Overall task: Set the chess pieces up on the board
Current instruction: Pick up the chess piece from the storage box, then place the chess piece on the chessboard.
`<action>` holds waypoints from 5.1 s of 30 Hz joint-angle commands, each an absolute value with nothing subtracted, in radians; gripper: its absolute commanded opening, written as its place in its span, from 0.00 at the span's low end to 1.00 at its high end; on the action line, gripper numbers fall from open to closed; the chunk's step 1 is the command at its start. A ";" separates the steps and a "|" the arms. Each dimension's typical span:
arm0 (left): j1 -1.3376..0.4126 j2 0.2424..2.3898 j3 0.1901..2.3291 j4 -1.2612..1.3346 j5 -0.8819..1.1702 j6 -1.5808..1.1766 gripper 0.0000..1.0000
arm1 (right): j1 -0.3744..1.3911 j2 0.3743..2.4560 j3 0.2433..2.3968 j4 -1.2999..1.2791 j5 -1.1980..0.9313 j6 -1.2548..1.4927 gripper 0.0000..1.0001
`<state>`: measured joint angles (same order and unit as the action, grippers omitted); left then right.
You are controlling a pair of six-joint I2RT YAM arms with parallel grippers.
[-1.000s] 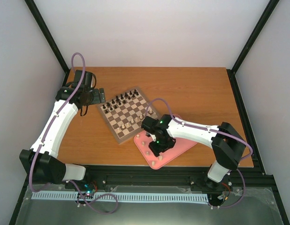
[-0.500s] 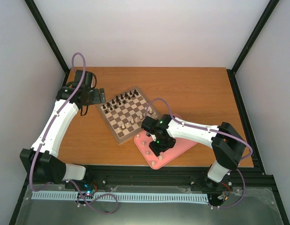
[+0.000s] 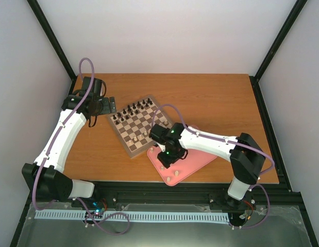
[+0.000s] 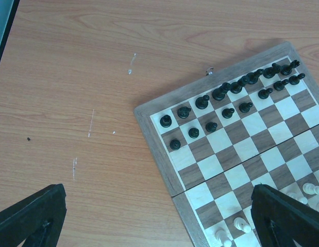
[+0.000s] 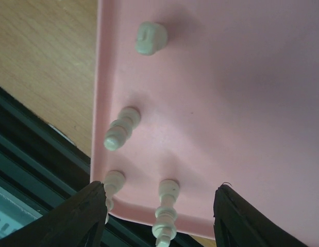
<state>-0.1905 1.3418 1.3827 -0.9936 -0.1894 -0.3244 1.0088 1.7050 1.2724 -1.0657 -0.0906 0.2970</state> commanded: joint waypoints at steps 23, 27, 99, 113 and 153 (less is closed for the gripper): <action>-0.184 1.299 1.390 -0.977 -0.167 -0.325 1.00 | 1.189 1.676 1.251 -1.077 -0.071 0.384 0.56; -0.184 1.294 1.382 -0.972 -0.153 -0.328 1.00 | 1.190 1.655 1.232 -1.070 -0.066 0.416 0.56; -0.184 1.290 1.351 -0.963 -0.160 -0.327 1.00 | 1.189 1.725 1.412 -1.214 -0.079 0.322 0.08; -0.184 1.305 1.364 -0.962 -0.149 -0.328 1.00 | 0.930 1.912 1.806 -1.300 -0.107 0.184 0.07; -0.184 1.340 1.372 -0.967 -0.170 -0.322 1.00 | 0.821 2.273 2.089 -1.254 -0.106 0.123 0.09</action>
<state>-0.1905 1.3361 1.3453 -0.9733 -0.1623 -0.3248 0.8204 2.2383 2.0468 -1.2716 -0.1345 0.1371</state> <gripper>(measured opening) 0.998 0.145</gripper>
